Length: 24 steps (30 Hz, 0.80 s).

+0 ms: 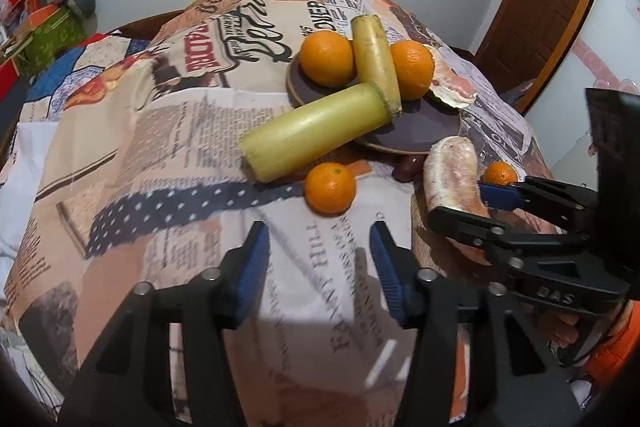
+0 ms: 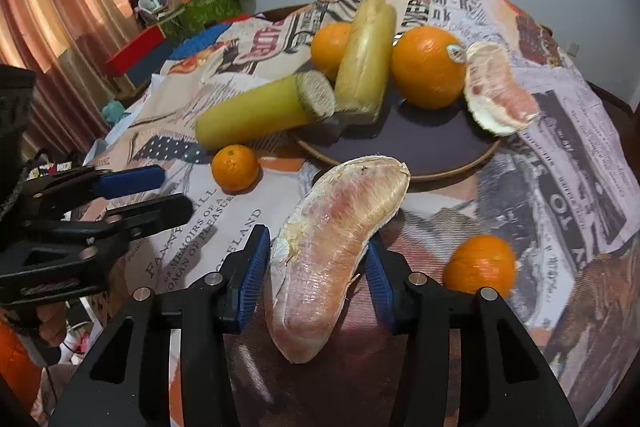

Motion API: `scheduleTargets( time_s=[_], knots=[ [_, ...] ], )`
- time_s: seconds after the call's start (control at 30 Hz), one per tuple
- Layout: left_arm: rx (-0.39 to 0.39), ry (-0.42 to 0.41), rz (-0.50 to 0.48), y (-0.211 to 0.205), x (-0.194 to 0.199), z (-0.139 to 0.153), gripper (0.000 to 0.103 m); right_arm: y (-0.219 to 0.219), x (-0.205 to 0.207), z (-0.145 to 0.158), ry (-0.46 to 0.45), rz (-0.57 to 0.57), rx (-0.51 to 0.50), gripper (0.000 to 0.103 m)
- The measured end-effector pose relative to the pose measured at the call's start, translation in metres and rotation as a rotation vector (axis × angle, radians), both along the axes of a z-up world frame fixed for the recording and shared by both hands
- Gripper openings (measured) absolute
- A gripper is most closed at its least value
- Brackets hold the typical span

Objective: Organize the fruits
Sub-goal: 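Grasp a second pomelo segment with the right tool while the left tool reaches a small tangerine, then close the left tool on the small tangerine while the right tool lifts the pomelo segment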

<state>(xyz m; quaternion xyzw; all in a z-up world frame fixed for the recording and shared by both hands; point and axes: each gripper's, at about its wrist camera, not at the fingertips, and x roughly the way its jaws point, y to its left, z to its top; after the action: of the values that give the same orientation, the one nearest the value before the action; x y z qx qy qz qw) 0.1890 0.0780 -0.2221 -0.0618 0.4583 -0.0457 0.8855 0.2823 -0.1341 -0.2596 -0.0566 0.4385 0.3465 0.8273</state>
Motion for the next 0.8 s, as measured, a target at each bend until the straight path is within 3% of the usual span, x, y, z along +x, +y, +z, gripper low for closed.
scheduleTargets(
  time_s=[0.3, 0.33, 0.37, 0.47, 0.8],
  knots=[
    [0.036, 0.016, 0.002, -0.013, 0.032, -0.012, 0.042, -0.016, 0.009, 0.013, -0.024, -0.009, 0.042, 0.039],
    [0.041, 0.015, 0.006, -0.012, 0.035, -0.013, 0.042, -0.017, 0.01, 0.014, -0.031, -0.014, 0.042, 0.033],
    [0.038, 0.018, 0.006, -0.013, 0.037, -0.014, 0.041, -0.018, 0.012, 0.015, -0.039, -0.019, 0.035, 0.014],
    [0.036, 0.027, 0.003, -0.014, 0.042, -0.018, 0.034, -0.021, 0.02, 0.012, -0.008, -0.009, 0.053, 0.015],
    [0.024, 0.0, -0.001, -0.014, 0.038, -0.012, 0.033, -0.021, 0.019, 0.013, -0.023, 0.004, 0.06, 0.013]
  ],
)
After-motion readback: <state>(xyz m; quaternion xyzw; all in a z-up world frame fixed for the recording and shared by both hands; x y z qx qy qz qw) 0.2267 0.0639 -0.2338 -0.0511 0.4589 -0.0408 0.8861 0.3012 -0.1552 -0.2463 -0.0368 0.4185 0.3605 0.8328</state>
